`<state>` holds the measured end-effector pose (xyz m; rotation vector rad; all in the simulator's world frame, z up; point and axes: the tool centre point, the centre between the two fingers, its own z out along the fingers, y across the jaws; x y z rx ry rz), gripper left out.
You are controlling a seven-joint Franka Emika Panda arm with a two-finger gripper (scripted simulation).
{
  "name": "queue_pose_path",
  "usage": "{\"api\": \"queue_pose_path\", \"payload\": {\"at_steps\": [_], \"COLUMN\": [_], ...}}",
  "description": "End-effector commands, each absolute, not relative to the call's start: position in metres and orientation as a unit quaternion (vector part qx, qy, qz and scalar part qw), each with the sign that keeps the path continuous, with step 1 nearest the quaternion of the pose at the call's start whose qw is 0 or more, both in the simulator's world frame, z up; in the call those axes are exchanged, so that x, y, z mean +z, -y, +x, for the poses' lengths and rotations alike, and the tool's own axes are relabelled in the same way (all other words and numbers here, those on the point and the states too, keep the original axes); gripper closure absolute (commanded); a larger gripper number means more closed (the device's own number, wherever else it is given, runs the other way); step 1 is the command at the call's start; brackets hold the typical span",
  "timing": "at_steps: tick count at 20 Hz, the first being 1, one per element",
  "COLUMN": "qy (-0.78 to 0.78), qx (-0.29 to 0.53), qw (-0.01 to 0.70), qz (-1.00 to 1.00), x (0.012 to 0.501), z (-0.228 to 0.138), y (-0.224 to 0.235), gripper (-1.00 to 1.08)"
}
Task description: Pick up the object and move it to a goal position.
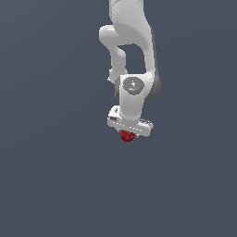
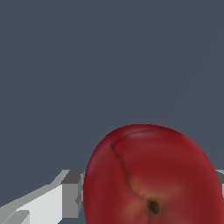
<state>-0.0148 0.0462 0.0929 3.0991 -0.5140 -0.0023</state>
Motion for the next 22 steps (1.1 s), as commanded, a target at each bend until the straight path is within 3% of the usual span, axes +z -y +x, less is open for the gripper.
{"api": "queue_pose_path", "payload": {"at_steps": [1,13,22], "qy": [0.164,0.164,0.164], "qx": [0.0,0.0,0.0], "qw": [0.0,0.0,0.0], "qz": [0.987,0.986,0.986], "x": [0.103,0.138,0.152], "z": [0.002,0.069,0.098], "y": [-0.047,-0.049,-0.05], "gripper": [1.08,1.08,1.08]}}
